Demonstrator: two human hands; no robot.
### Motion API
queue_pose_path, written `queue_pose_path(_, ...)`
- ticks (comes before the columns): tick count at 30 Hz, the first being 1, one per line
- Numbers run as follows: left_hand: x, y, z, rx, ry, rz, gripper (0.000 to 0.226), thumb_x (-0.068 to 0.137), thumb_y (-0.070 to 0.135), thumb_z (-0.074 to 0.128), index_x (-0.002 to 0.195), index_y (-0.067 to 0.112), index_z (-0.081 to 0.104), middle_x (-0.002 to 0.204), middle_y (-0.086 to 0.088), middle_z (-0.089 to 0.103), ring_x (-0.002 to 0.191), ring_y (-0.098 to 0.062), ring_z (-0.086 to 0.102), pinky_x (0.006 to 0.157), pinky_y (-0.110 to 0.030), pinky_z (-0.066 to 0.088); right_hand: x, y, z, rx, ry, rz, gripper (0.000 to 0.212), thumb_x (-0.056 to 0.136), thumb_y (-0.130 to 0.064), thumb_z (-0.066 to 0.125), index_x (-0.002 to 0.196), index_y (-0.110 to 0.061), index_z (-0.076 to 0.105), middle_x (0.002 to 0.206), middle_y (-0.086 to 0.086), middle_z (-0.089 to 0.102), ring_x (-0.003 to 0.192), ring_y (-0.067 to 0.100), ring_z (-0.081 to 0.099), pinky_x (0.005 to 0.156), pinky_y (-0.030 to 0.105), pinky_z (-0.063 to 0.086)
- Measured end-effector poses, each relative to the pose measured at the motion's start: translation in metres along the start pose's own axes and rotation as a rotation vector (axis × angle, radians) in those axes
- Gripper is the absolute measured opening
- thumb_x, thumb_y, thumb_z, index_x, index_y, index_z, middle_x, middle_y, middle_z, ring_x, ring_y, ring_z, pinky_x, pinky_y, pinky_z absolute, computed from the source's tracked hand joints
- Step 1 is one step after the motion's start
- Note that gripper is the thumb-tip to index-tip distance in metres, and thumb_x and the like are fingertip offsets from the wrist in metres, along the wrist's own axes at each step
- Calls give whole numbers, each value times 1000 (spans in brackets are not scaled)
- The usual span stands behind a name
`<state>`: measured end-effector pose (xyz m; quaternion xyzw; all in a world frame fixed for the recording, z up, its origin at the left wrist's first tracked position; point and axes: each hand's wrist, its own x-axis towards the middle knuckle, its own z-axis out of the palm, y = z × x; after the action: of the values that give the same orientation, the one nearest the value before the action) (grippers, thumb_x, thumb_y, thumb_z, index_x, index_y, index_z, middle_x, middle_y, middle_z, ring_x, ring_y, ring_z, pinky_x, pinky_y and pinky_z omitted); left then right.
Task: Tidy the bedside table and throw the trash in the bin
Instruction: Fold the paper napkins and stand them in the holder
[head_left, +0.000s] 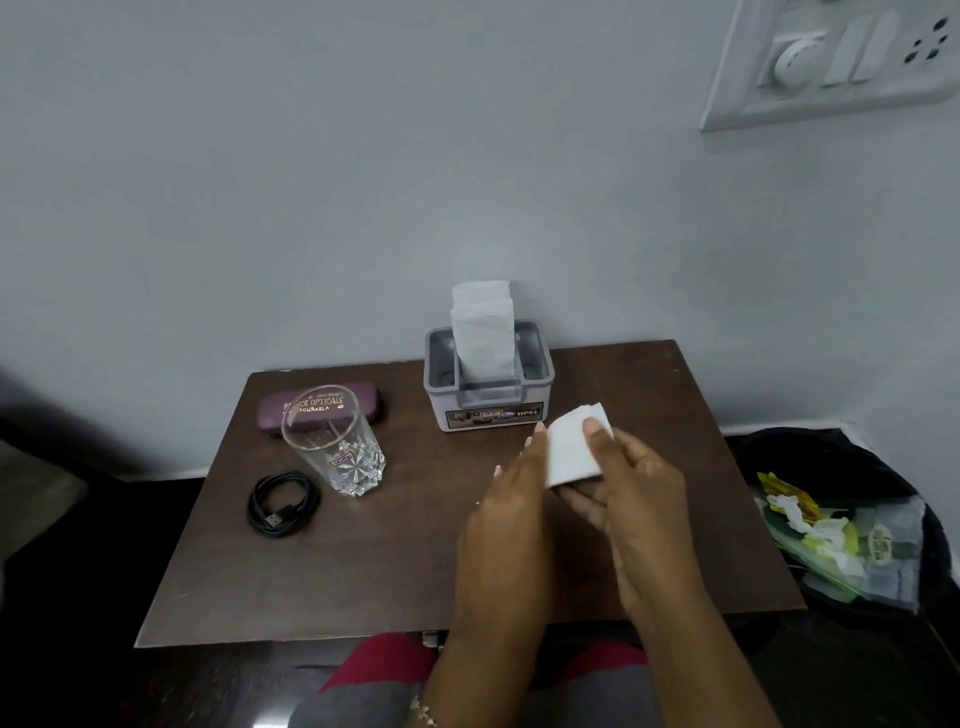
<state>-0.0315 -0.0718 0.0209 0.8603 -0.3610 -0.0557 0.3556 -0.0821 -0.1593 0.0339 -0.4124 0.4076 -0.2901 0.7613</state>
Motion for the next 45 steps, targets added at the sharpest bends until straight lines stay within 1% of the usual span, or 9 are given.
queue_pose_path(3,15,-3,-6,-469,92,-141,42,89,-2,50,121,22,63,112,4,70,98,-5,64,84,-26,52,6,-4,-1,-12,-40,-80,25,89,-38,55,105,-24,66,96,-4,72,90,6,68,70,22,54)
queue_pose_path(7,47,-14,-26,-1013,-62,-366,22,93,9,52,114,6,60,108,-15,70,92,-25,69,76,-35,58,21,-4,5,-233,-280,-113,46,81,-39,64,125,-28,54,117,-5,66,105,9,65,89,30,52)
queue_pose_path(9,66,-23,-35,-1018,-90,-308,23,94,16,54,114,7,61,113,-19,68,104,-35,65,89,-46,53,32,-6,15,-380,-355,-133,46,82,-21,70,125,-20,55,111,-3,69,97,10,68,83,28,56)
queue_pose_path(13,104,-29,-46,-973,-113,-205,17,95,21,52,107,15,63,103,-8,70,94,-23,68,78,-38,57,65,-18,40,-571,-362,-315,32,79,-5,71,110,-11,64,103,4,72,88,11,70,80,26,57)
queue_pose_path(19,142,-38,-52,-863,48,-151,20,94,14,54,110,5,63,101,-7,68,94,-16,64,80,-27,55,113,-19,67,-934,-313,-525,35,79,-22,72,111,-18,59,108,2,69,98,18,64,89,45,51)
queue_pose_path(26,145,-66,-33,-778,159,-193,17,87,10,63,103,5,65,89,1,69,76,1,65,68,-16,54,129,6,64,-1296,-196,-711,43,76,-35,70,113,-23,52,108,0,67,109,25,56,80,37,22)
queue_pose_path(32,142,-79,-27,-721,184,-139,16,85,9,65,100,2,67,86,2,70,75,1,66,68,-16,53,125,17,65,-1511,-144,-867,45,77,-39,67,116,-24,52,96,4,70,87,30,61,74,35,18)
queue_pose_path(39,145,-80,-27,-650,128,-71,13,85,12,65,94,3,70,86,-5,69,78,-5,65,69,-24,55,130,-2,65,-1201,-312,-547,57,65,-43,72,118,-29,57,110,-4,70,102,21,64,93,44,42)
queue_pose_path(45,147,-83,-23,-557,125,-75,26,78,22,70,99,6,73,94,-8,73,90,-20,70,81,-44,57,126,-4,64,-1272,-306,-556,57,69,-37,76,121,-22,57,113,2,69,105,25,63,92,48,46)
